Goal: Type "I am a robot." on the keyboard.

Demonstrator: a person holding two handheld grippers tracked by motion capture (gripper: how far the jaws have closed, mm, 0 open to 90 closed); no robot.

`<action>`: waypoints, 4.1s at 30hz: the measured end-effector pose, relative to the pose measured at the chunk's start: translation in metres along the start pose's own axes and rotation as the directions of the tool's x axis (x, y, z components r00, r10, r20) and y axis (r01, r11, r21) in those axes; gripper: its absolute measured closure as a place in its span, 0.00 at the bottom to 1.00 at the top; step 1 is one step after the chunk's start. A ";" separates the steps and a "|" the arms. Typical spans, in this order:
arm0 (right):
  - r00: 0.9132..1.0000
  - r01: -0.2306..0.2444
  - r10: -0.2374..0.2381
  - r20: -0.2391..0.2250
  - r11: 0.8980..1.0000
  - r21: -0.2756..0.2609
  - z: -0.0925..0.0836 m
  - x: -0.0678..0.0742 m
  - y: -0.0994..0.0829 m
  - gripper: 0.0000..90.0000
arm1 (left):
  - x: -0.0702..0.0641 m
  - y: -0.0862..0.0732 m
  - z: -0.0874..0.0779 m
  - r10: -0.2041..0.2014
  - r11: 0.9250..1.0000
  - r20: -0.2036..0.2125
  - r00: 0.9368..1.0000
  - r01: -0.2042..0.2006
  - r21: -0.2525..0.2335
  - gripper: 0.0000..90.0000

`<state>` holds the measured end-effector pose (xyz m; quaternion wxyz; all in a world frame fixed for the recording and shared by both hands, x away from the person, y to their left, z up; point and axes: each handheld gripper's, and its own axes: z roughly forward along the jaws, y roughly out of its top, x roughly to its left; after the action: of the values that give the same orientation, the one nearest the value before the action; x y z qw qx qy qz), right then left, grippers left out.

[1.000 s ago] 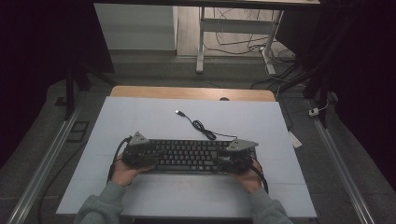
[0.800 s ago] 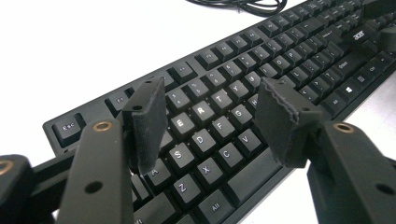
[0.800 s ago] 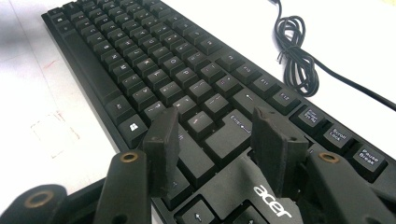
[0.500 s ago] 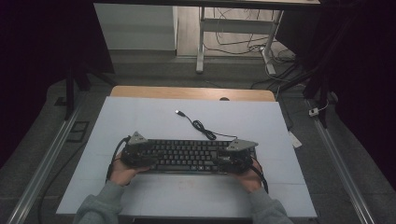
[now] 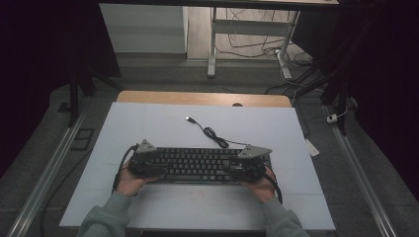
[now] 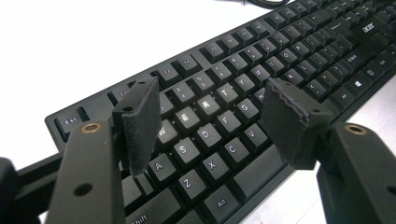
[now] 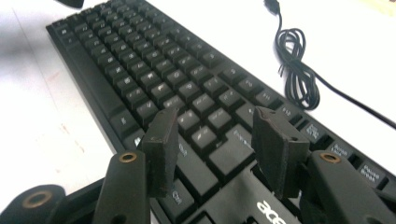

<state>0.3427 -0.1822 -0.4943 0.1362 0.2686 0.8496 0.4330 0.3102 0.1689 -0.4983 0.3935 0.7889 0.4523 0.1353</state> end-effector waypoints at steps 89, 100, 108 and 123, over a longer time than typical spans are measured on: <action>1.000 0.010 -0.010 -0.015 1.000 0.021 0.024 0.008 0.015 0.66 | 0.003 -0.003 0.002 0.011 1.000 -0.027 1.000 -0.011 0.018 0.37; 1.000 -0.009 0.009 0.020 1.000 0.026 0.003 -0.002 -0.003 0.63 | 0.006 -0.004 -0.001 0.002 1.000 -0.033 0.999 -0.002 0.008 0.37; 1.000 -0.005 0.005 0.022 1.000 0.024 -0.001 -0.004 -0.006 0.62 | 0.008 -0.004 -0.001 -0.002 1.000 -0.038 0.999 0.002 0.007 0.37; 1.000 0.000 -0.001 0.019 1.000 0.027 0.001 -0.003 -0.006 0.62 | 0.009 -0.001 0.002 -0.014 1.000 -0.051 0.999 0.013 -0.009 0.41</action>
<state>0.3440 -0.1859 -0.4998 0.1407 0.2744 0.8541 0.4188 0.3157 0.1755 -0.5012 0.3862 0.7803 0.4669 0.1549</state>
